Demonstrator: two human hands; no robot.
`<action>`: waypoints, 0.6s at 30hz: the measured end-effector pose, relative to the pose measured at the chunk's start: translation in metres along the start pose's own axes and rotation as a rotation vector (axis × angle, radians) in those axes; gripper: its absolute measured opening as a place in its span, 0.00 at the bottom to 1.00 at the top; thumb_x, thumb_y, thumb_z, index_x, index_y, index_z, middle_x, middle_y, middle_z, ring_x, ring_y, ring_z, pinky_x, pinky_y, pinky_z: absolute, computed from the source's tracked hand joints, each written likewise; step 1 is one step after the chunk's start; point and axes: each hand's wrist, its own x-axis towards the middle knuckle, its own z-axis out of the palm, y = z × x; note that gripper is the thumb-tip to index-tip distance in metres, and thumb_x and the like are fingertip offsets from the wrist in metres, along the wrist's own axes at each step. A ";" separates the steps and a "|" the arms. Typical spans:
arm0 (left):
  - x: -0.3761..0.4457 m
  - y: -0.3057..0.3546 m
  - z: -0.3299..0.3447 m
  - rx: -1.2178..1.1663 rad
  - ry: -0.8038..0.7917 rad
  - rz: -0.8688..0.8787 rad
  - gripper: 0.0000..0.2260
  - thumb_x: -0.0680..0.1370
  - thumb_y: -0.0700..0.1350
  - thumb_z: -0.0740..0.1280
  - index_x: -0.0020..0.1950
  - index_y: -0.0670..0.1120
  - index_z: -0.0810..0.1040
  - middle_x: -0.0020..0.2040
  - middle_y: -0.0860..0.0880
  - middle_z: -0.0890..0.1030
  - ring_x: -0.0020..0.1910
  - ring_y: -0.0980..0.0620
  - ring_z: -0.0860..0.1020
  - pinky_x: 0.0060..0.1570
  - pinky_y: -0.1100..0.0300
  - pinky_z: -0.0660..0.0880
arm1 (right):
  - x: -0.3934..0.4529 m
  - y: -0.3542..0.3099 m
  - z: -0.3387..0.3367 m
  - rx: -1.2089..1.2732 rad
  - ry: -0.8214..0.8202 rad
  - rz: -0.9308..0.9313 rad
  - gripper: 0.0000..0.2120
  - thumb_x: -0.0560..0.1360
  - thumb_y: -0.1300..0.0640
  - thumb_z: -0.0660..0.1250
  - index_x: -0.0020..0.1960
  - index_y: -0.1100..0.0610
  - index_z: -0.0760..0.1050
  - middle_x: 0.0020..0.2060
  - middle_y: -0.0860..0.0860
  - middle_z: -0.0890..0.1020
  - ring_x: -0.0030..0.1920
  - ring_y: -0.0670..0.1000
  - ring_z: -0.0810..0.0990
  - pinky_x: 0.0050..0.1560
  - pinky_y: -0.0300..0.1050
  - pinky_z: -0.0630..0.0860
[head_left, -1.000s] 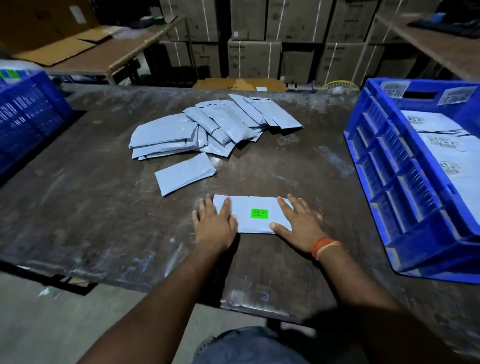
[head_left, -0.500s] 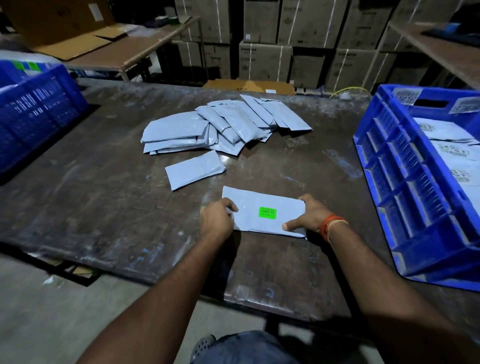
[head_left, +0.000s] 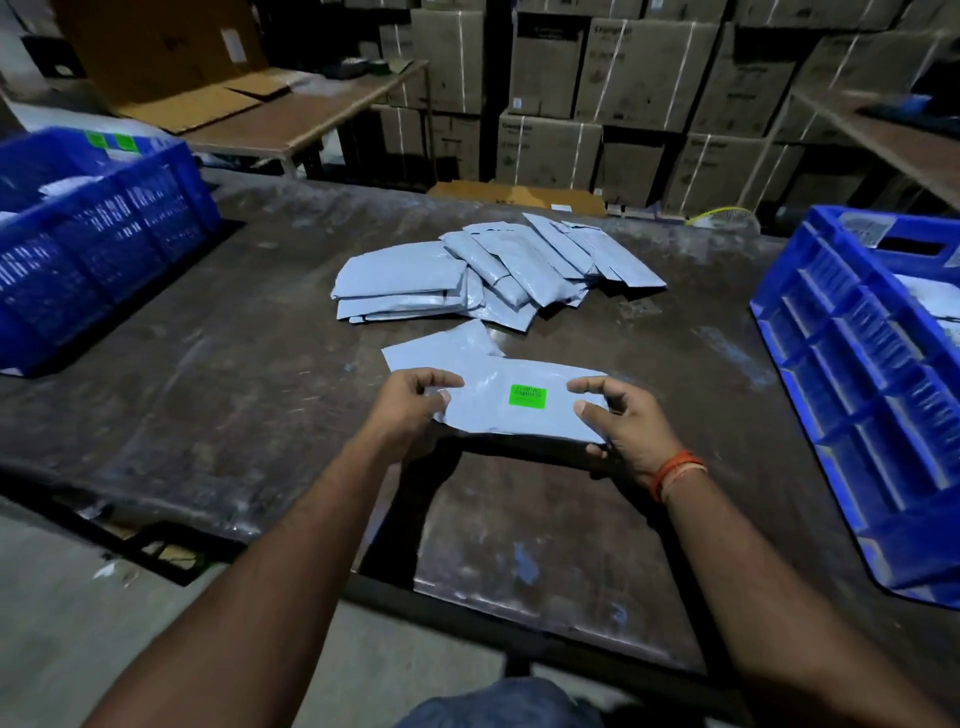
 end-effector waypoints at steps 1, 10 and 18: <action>0.001 0.001 -0.013 -0.010 0.008 0.004 0.10 0.79 0.32 0.66 0.55 0.40 0.84 0.37 0.49 0.82 0.31 0.59 0.74 0.35 0.66 0.71 | 0.002 -0.004 0.011 0.011 -0.007 -0.017 0.09 0.78 0.61 0.69 0.55 0.51 0.83 0.44 0.48 0.80 0.37 0.48 0.75 0.33 0.44 0.76; 0.007 0.013 -0.189 -0.053 0.106 0.021 0.10 0.78 0.31 0.68 0.49 0.45 0.85 0.40 0.48 0.83 0.35 0.55 0.77 0.39 0.62 0.75 | 0.028 -0.055 0.163 0.079 -0.042 -0.183 0.10 0.77 0.65 0.70 0.56 0.56 0.83 0.48 0.46 0.85 0.43 0.41 0.79 0.38 0.31 0.75; -0.014 0.038 -0.333 -0.003 0.255 0.091 0.09 0.78 0.33 0.70 0.55 0.42 0.85 0.48 0.47 0.85 0.42 0.55 0.81 0.38 0.67 0.77 | 0.043 -0.113 0.299 0.149 -0.118 -0.155 0.10 0.78 0.60 0.69 0.58 0.53 0.83 0.42 0.45 0.82 0.38 0.46 0.73 0.33 0.41 0.71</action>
